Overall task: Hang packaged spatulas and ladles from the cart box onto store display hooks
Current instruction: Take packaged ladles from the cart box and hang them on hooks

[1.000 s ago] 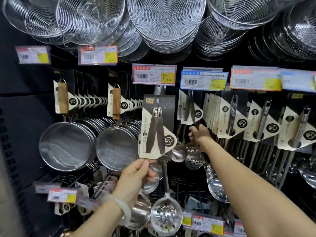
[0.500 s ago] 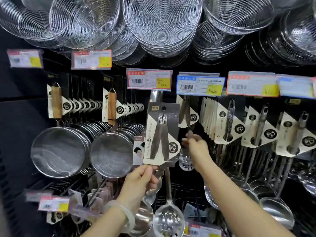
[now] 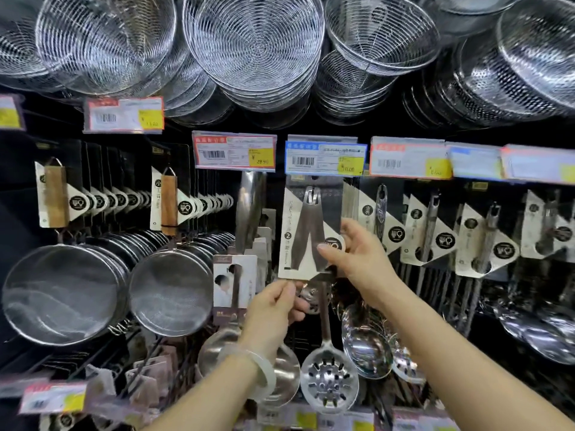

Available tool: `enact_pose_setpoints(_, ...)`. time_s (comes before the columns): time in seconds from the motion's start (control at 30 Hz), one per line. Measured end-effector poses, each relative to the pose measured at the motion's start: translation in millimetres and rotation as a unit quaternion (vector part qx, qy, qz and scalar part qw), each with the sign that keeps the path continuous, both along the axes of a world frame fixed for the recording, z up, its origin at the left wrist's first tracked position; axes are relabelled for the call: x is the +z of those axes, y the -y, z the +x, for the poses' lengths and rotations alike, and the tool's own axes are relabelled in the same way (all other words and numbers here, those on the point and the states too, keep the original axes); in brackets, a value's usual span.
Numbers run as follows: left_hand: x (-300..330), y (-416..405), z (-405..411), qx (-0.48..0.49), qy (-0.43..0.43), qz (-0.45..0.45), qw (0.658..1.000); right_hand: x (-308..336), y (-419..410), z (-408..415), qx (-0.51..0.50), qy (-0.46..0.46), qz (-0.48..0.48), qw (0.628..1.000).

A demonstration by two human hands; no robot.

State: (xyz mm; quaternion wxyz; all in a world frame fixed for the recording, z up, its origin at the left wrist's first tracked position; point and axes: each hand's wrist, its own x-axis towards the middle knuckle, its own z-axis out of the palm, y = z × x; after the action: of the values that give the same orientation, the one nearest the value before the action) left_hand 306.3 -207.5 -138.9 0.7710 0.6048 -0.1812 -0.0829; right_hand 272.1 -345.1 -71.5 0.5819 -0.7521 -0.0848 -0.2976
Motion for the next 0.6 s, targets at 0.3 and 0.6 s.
enact_pose_setpoints(0.3, 2.7, -5.1, -1.7, 0.019, 0.047, -0.011, 0.999, 1.5, -5.8, 2.2, 0.034, 0.055, -0.009, 0.998)
enact_pose_setpoints(0.6, 13.9, -5.9, 1.6, 0.005, 0.046, -0.011, 0.999, 7.8, -7.5, 9.1, 0.032, 0.059, 0.024, 0.997)
